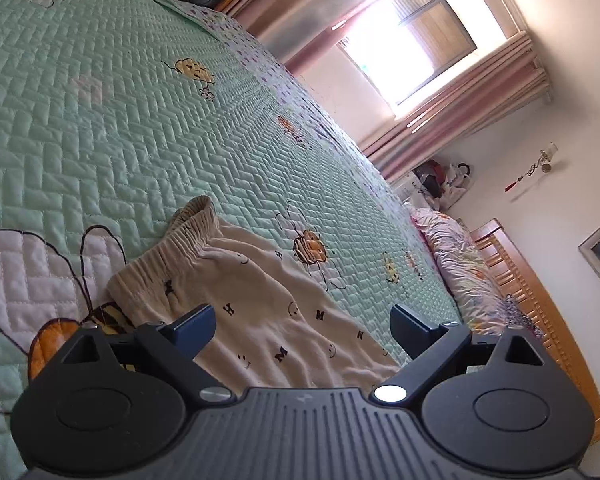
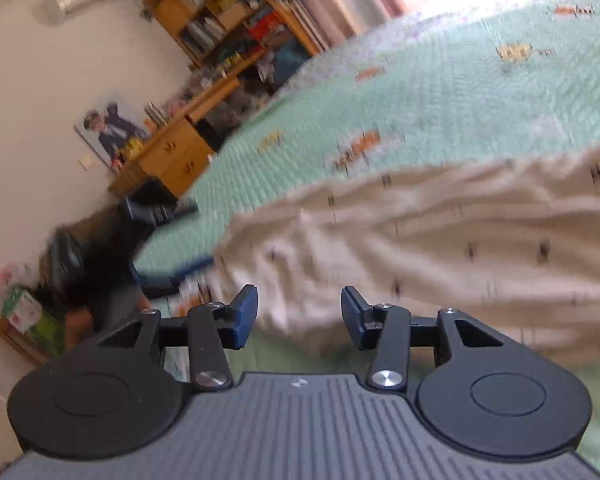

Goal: Fold clothes
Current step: 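Withdraw both open grippers from the folded beige pants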

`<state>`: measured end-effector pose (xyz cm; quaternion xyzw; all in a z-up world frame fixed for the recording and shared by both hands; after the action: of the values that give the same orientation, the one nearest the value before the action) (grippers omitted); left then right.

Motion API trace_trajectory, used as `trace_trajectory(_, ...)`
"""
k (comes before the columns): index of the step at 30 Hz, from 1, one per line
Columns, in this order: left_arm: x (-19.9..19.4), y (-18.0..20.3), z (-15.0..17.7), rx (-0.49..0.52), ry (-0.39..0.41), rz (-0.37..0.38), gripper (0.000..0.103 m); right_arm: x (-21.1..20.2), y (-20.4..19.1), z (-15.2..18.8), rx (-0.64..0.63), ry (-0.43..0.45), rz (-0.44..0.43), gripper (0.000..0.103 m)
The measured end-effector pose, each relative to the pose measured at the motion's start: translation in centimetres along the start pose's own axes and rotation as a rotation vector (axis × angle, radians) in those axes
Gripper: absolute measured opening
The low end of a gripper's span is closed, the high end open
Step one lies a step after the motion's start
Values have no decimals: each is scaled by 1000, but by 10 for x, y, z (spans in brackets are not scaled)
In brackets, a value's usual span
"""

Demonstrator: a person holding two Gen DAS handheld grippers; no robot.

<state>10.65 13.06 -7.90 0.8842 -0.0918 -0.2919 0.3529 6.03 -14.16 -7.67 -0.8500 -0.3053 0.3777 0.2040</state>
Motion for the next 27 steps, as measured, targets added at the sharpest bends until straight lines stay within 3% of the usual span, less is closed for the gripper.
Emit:
trace_trajectory(4,-21,26,37,26,-70,-104,94,-4,-15,30,-35,-16,2,48)
trace_trajectory(8,-53,49,79,43,-157,-179,95,-20,-15,29,76,54,-41,58)
trace_trajectory(15,-114,90,94,168,-112,-291,99,-50,9,12,281,162,4,64)
trace_trajectory(27,-114,95,122,172,-203,-363,102,-76,33,16,410,198,89,69)
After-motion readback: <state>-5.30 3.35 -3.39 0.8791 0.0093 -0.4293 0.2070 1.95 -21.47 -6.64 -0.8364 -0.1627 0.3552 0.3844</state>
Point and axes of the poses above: each gripper's, at about its wrist camera, not at the fingertips, and x roughly the way its jaws point, y to its right, z to its underside, the point moved 10 cm from there along x, roughly the way its jaws point, and after that the axes turned 2 degrees about x, right-handed, at the moved point
